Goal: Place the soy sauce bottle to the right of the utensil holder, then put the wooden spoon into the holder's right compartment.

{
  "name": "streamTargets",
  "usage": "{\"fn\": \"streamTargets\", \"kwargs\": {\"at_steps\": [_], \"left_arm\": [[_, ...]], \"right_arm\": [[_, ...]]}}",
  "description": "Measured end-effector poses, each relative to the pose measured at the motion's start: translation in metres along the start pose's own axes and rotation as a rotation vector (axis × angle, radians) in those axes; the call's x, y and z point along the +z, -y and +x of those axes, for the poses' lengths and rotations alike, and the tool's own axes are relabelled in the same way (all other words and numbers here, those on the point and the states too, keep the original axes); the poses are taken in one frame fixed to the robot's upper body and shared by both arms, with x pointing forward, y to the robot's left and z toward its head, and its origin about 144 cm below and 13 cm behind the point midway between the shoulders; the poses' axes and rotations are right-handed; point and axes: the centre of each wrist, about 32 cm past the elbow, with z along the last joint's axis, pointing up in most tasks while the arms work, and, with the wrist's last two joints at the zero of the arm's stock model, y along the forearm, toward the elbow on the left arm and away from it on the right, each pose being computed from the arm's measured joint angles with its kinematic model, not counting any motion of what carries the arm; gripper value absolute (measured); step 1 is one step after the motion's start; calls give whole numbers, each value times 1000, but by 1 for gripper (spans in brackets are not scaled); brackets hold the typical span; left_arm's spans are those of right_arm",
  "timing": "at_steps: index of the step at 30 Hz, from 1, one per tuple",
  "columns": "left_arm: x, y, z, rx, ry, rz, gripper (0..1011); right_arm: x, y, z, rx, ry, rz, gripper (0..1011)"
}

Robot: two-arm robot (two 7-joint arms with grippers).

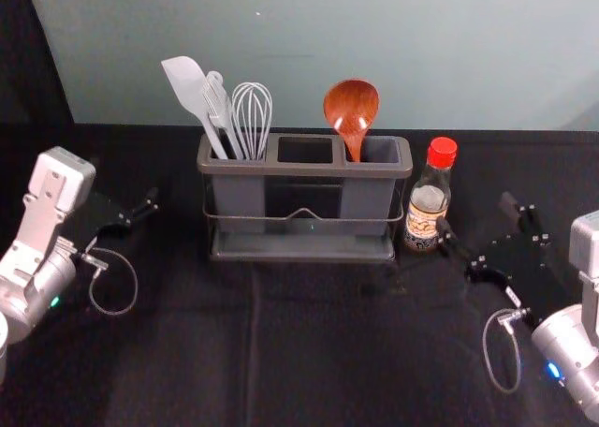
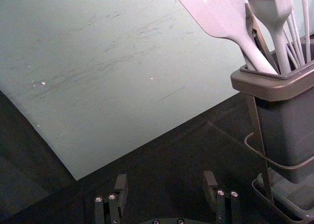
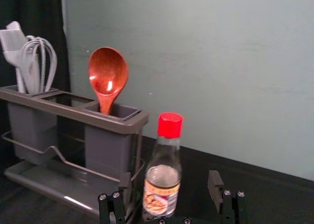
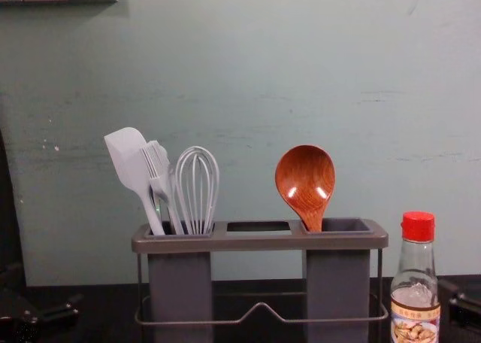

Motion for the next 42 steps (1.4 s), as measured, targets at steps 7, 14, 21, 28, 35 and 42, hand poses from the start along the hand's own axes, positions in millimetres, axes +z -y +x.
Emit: {"fn": "streamTargets", "kwargs": {"at_steps": [7, 14, 21, 28, 35, 42], "left_arm": [[0, 0, 0, 0, 0, 0, 1005], [0, 0, 0, 0, 0, 0, 1005], [0, 0, 0, 0, 0, 0, 1005], [0, 0, 0, 0, 0, 0, 1005], [0, 0, 0, 0, 0, 0, 1005], [0, 0, 0, 0, 0, 0, 1005]], "right_arm": [[-8, 1, -1, 29, -77, -34, 1002], [-12, 0, 0, 26, -109, -68, 1002], [-11, -2, 2, 34, -91, -74, 1002], [-12, -1, 1, 32, -92, -74, 1000], [-12, -1, 1, 29, -93, -74, 1000], [-12, -1, 1, 27, -93, -74, 1002]]}}
